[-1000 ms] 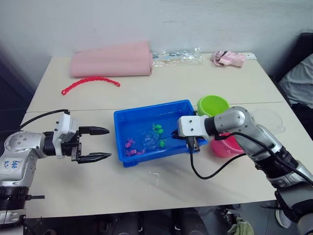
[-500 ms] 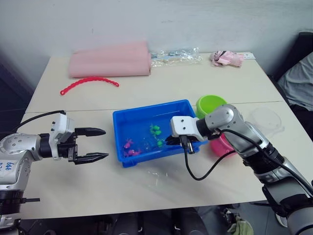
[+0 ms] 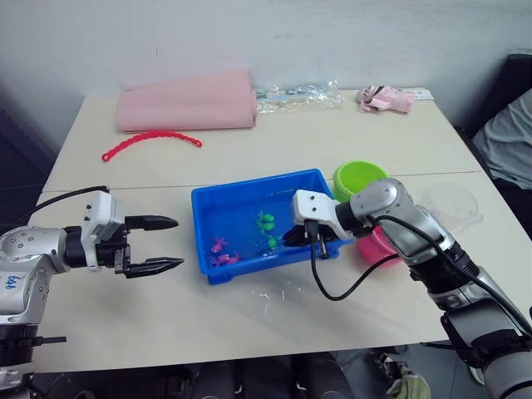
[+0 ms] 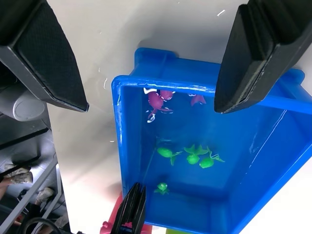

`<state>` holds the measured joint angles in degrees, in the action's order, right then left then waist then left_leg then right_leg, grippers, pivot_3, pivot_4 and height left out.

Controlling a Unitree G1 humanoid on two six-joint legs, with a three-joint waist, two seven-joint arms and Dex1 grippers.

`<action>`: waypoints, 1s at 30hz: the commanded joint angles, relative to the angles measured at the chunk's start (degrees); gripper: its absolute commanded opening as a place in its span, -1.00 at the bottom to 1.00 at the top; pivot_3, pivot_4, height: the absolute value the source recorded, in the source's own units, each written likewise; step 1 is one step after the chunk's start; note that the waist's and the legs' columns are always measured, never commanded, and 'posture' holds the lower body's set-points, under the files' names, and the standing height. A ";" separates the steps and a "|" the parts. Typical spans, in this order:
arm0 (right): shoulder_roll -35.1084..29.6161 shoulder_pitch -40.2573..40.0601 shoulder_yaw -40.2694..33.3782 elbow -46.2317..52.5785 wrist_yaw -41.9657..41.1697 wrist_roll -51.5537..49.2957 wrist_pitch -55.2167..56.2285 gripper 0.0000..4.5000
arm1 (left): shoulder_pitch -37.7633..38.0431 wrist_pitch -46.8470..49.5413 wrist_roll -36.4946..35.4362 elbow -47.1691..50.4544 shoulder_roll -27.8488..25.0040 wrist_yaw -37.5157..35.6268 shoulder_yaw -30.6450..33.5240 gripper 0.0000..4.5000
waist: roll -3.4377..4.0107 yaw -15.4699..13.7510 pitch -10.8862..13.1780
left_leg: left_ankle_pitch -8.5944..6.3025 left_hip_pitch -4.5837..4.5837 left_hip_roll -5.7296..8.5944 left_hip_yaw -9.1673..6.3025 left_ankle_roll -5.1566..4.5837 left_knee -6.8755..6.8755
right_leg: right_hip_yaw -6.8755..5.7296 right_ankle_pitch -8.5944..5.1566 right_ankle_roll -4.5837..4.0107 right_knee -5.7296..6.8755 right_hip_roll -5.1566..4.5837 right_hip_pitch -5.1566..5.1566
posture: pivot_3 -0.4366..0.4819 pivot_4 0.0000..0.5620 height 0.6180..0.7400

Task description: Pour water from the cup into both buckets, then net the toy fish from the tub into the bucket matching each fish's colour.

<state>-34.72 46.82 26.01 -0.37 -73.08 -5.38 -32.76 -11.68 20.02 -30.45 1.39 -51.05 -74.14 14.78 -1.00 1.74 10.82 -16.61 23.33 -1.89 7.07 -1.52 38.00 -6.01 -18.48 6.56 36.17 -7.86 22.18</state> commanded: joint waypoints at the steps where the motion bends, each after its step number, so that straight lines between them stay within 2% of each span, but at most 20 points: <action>1: -0.13 -0.38 -2.15 1.84 -0.49 -2.21 -2.21 -1.00 | 0.09 1.39 -2.47 1.44 -0.38 0.88 2.60 0.99 | 0.00 0.01 0.00 | 0.00 0.01 0.00 0.00 0.00 0.00 | 0.01 0.00 0.00 0.01 -0.01 0.02 | -0.05 -0.47 1.00; 30: -1.16 -2.06 -7.83 0.45 1.08 -8.54 -7.58 -1.00 | -0.86 -0.41 -1.58 -0.62 -0.19 0.23 1.01 0.99 | 0.00 -0.02 0.00 | 0.00 0.13 0.01 0.21 0.00 0.00 | 0.06 0.00 0.00 0.23 -0.06 0.31 | -0.05 -0.47 1.00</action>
<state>-35.05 44.52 20.23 -0.47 -71.68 -12.41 -40.35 -12.27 20.50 -31.70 1.01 -51.04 -73.45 15.25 -1.00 1.72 10.82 -16.61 23.46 -1.88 7.29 -1.52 38.00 -5.95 -18.49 6.56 36.39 -7.93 22.49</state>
